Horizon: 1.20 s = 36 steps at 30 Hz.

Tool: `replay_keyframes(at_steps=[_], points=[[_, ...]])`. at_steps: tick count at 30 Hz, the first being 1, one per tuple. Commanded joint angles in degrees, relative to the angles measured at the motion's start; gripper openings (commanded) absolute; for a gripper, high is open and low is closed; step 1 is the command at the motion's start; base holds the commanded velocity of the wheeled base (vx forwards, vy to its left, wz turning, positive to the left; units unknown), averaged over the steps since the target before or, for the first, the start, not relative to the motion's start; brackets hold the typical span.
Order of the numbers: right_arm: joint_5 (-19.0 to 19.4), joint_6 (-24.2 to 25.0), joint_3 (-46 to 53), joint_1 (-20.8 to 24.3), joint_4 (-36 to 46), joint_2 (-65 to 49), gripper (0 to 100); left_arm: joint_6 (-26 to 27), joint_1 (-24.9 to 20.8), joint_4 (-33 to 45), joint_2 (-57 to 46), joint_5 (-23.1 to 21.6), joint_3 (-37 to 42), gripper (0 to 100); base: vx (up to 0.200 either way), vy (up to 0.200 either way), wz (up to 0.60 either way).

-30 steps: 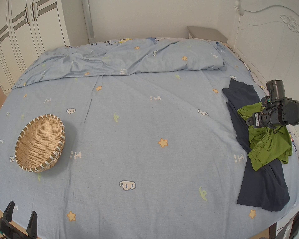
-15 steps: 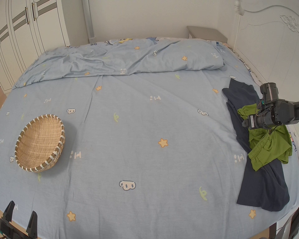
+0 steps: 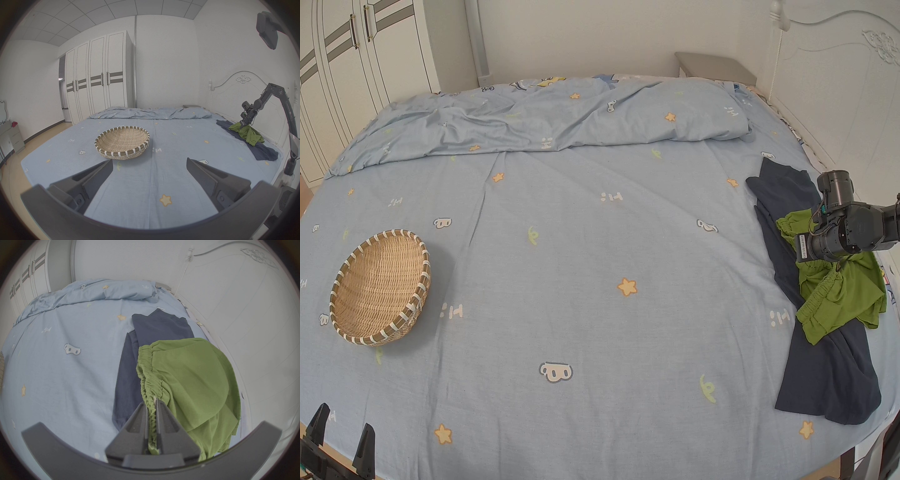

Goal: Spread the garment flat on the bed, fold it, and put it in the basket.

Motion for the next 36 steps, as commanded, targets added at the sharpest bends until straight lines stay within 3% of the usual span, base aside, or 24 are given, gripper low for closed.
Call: replay_keyframes(at_steps=[1, 5, 11, 17, 19, 22, 24, 26, 32, 36], points=[[0.1, 0.0, -1.5, -0.7, 0.1, -0.1, 0, -0.1, 0.0, 0.0, -0.9, 0.0, 1.0, 100, 0.000, 0.000, 0.00], [0.2, 0.0, -3.2, -0.6, 0.9, -0.3, 0, -0.1, 0.0, 0.0, -0.9, 0.0, 1.0, 100, 0.000, 0.000, 0.00], [3.9, 2.4, -15.4, 0.4, 20.1, -4.2, 0, -0.1, 0.0, 0.0, -0.9, 0.0, 1.0, 100, 0.000, 0.000, 0.00], [12.3, 15.5, -31.7, 3.6, 39.1, -5.9, 0, -0.1, 0.0, 0.0, -0.9, 0.0, 1.0, 100, 0.000, 0.000, 0.00], [18.4, 23.2, -36.2, 5.1, 45.5, -6.8, 0, -0.1, 0.0, 0.0, -0.9, 0.0, 1.0, 100, 0.000, 0.000, 0.00], [22.0, 26.4, -33.9, 6.8, 46.8, -8.4, 0, -0.1, 0.0, 0.0, -0.9, 0.0, 1.0, 100, 0.000, 0.000, 0.00], [22.2, 26.4, -32.7, 7.3, 46.7, -9.0, 0, -0.1, 0.0, 0.0, -0.9, 0.0, 1.0, 100, 0.000, 0.000, 0.00], [22.2, 26.4, -25.9, 10.5, 44.1, -12.7, 0, -0.1, 0.0, 0.0, -0.9, 0.0, 1.0, 100, 0.000, 0.000, 0.00], [22.7, 27.3, -18.2, 16.8, 41.4, -20.0, 0, -0.1, 0.0, 0.0, -0.9, 0.0, 1.0, 100, 0.000, 0.000, 0.00], [22.0, 33.0, -16.5, 24.4, 40.4, -23.3, 0, -0.1, 0.0, 0.0, -0.9, 0.0, 1.0, 100, 0.000, 0.000, 0.00]])
